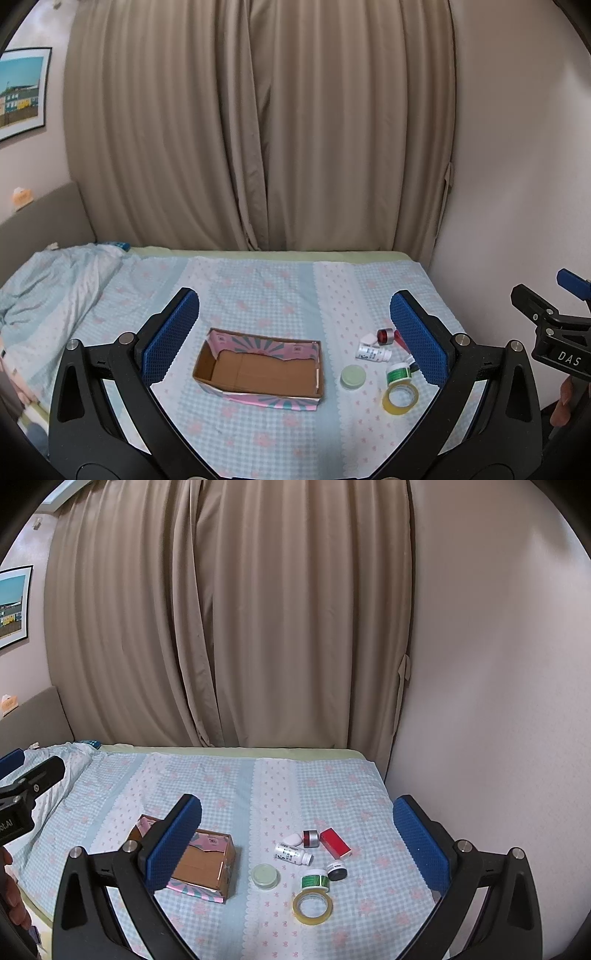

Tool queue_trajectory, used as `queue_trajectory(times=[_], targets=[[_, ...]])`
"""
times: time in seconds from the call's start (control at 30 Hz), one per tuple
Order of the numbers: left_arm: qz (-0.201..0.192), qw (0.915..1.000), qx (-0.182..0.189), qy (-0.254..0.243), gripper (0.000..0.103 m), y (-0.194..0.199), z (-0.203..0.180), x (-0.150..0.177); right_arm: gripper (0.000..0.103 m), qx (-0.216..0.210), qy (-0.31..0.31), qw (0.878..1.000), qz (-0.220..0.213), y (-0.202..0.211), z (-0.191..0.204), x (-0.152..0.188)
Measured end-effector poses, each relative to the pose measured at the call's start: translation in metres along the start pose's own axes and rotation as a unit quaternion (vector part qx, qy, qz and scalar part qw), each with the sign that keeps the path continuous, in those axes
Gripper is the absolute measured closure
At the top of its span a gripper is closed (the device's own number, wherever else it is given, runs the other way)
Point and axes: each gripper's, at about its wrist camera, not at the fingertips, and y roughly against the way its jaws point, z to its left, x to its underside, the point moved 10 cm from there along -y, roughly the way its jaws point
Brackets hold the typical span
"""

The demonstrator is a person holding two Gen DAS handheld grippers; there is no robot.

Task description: Organize rigid objects

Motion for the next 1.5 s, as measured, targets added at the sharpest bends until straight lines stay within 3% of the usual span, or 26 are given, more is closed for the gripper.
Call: queue_trajectory(times=[1.03,1.3,1.5], targets=[[0.008,0.9999,0.008,-0.009,0.000,-0.008,-0.001,0.001,0.000,-0.002,-0.006,1.000,0.010,0.005,0.006,-0.010],[0.034,0.9991,0.016,-0.020,0.000,-0.024,0.000,0.007,0.000,-0.002,-0.021,1.000,0.019,0.001,0.007,-0.015],[0.084,0.9946,0.047,-0.039,0.000,-0.064,-0.010,0.029,0.000,0.014,-0.050,0.997,0.057,-0.027,-0.011,-0.008]])
